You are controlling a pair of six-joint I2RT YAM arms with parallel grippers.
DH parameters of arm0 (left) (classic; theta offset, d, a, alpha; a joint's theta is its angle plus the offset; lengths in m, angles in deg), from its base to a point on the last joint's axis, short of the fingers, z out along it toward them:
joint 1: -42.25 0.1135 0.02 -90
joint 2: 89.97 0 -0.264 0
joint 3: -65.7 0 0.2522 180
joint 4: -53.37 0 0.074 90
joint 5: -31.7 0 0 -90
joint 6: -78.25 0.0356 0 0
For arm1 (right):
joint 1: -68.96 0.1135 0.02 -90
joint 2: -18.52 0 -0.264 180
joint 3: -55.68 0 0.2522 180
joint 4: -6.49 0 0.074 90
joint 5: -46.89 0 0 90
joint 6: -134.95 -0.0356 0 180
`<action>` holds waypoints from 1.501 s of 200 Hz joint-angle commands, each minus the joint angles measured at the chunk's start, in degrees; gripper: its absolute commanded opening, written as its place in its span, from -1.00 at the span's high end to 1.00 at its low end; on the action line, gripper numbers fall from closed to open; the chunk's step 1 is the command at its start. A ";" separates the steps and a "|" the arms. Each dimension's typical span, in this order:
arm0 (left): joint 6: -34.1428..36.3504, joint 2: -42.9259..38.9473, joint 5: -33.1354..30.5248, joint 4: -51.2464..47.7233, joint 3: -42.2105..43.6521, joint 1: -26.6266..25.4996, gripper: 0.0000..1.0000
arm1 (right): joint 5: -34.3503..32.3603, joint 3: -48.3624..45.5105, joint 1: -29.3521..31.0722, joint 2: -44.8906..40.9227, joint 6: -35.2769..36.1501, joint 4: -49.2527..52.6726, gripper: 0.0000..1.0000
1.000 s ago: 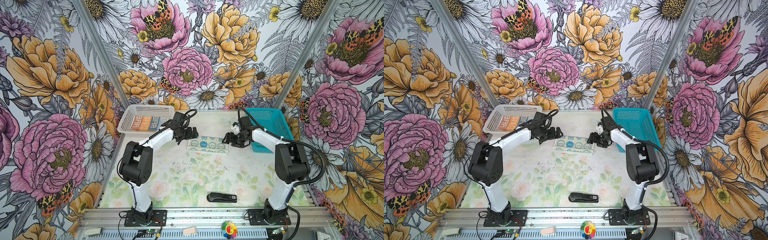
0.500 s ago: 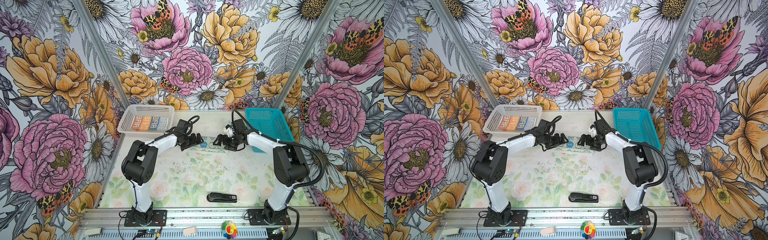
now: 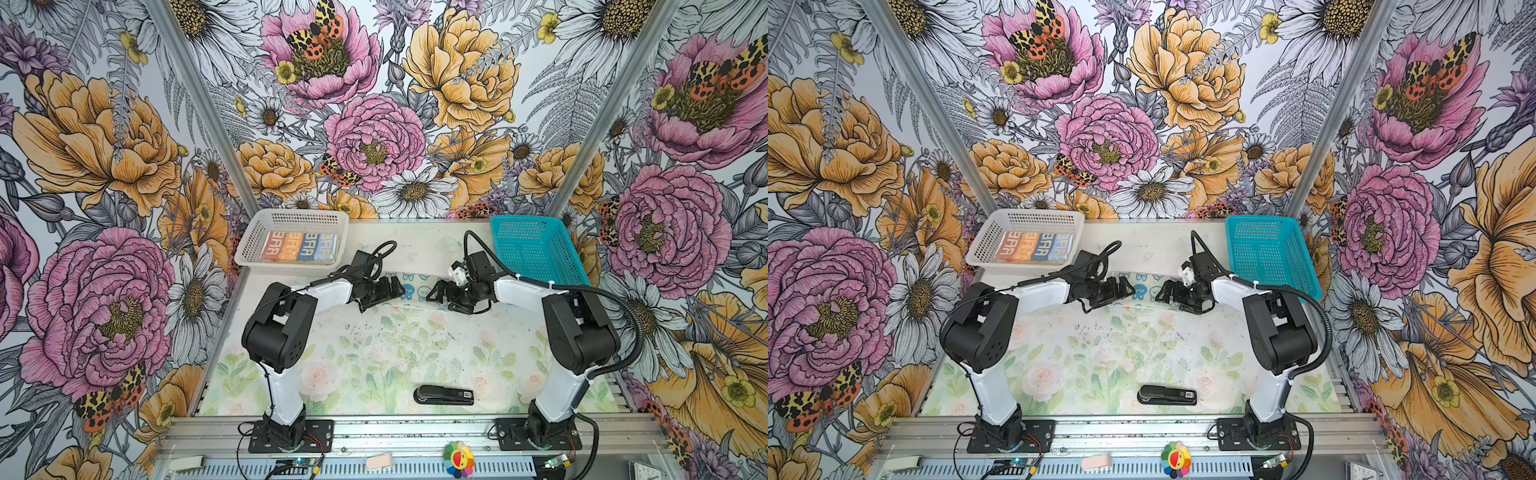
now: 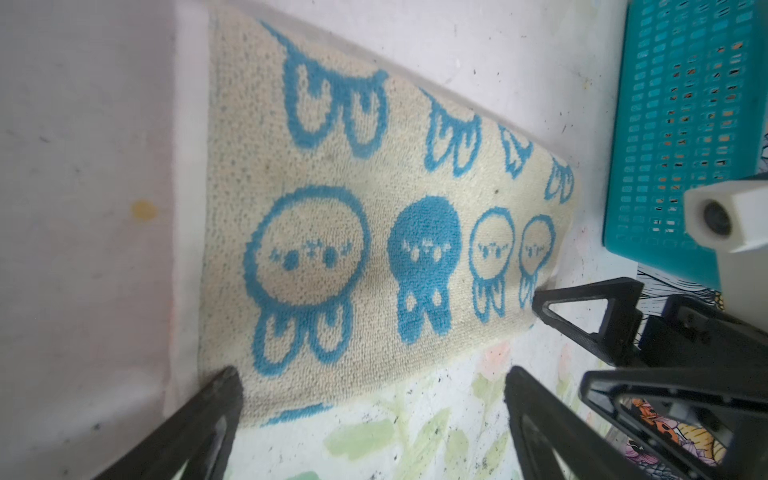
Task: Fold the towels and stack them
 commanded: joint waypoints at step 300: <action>-29.87 0.23 8.53 35.71 17.02 1.72 -0.98 | 6.12 -13.58 1.27 2.55 -16.63 -31.34 -0.99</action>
